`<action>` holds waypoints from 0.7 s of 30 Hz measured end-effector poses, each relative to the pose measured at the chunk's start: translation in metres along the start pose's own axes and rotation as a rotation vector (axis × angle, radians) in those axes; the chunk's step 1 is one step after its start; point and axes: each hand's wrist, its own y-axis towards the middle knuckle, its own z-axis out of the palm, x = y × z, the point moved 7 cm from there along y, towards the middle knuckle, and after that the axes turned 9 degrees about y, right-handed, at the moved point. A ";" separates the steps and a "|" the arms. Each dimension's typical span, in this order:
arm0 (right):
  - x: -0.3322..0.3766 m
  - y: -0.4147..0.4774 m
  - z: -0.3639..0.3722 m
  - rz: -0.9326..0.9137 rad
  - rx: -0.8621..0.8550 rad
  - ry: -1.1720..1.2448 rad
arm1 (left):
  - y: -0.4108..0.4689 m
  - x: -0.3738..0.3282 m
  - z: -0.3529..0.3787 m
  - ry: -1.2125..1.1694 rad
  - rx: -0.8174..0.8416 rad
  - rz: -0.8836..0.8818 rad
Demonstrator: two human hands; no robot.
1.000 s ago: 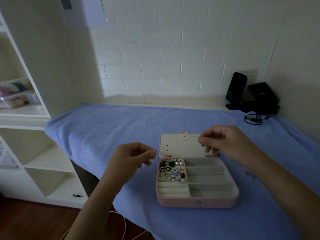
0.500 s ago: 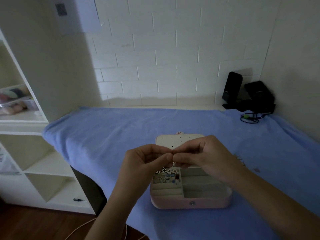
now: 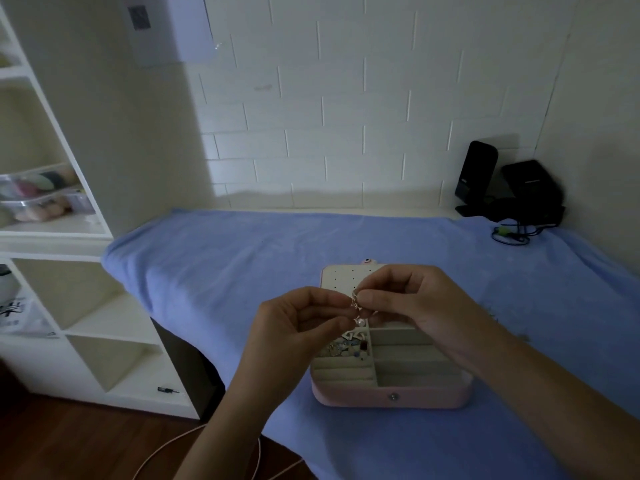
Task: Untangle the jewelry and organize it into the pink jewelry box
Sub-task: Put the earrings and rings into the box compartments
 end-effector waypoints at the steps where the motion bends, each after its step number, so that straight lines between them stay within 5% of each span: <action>1: 0.000 -0.001 0.001 0.001 0.010 0.022 | -0.001 0.000 -0.001 -0.008 -0.003 0.002; 10: -0.003 -0.004 0.014 -0.025 0.095 -0.102 | -0.010 0.003 -0.012 0.032 -0.038 0.035; 21: 0.000 -0.012 0.029 -0.297 0.073 -0.350 | -0.013 0.013 -0.020 0.134 -0.003 -0.020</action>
